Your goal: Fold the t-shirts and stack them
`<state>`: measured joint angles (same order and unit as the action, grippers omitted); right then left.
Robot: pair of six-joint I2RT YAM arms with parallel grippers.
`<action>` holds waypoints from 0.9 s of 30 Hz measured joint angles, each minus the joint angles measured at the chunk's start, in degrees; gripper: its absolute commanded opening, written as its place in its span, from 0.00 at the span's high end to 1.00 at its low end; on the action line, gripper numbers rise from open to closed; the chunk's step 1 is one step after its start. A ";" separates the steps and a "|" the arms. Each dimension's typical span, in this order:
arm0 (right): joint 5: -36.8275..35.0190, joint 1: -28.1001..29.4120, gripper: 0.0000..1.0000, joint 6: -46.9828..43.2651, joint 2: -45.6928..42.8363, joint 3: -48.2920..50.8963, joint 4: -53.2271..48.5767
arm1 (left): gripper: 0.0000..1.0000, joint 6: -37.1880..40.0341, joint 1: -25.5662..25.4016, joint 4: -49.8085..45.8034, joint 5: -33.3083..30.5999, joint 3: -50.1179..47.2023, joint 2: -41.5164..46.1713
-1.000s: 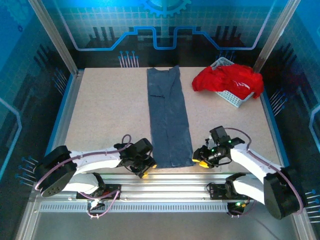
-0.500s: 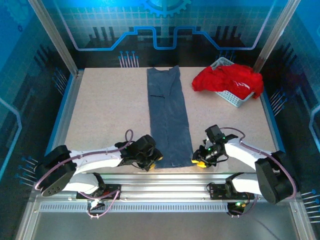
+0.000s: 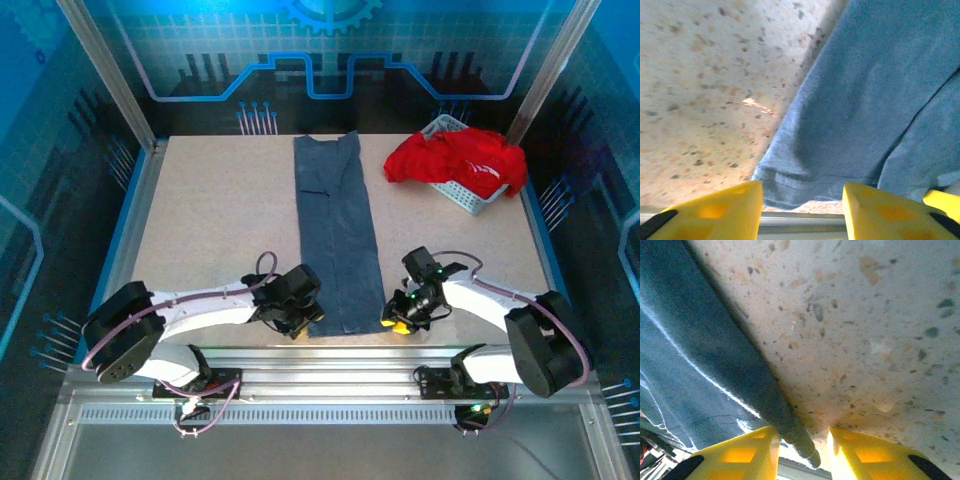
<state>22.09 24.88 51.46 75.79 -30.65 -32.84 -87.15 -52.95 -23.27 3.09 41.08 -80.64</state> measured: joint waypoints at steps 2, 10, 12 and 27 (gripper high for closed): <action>-0.24 0.33 0.68 0.09 0.31 -0.31 -0.17 | 0.49 0.52 0.00 -2.78 -0.79 1.73 0.15; -0.87 1.36 0.75 1.07 1.49 -1.36 -0.74 | 0.54 0.24 -0.50 -2.71 -0.85 0.20 -0.42; -1.11 1.66 0.77 1.31 1.81 -1.57 -0.87 | 0.54 0.09 -0.90 -1.60 -0.33 0.11 -1.95; -0.61 6.12 1.00 1.46 3.02 -2.49 4.22 | 1.00 -0.20 -1.29 -0.70 0.28 0.61 -5.18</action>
<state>21.47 31.00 52.93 78.81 -33.15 -28.62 -87.35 -54.24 -23.97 3.38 41.69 -85.82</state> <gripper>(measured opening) 0.057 0.054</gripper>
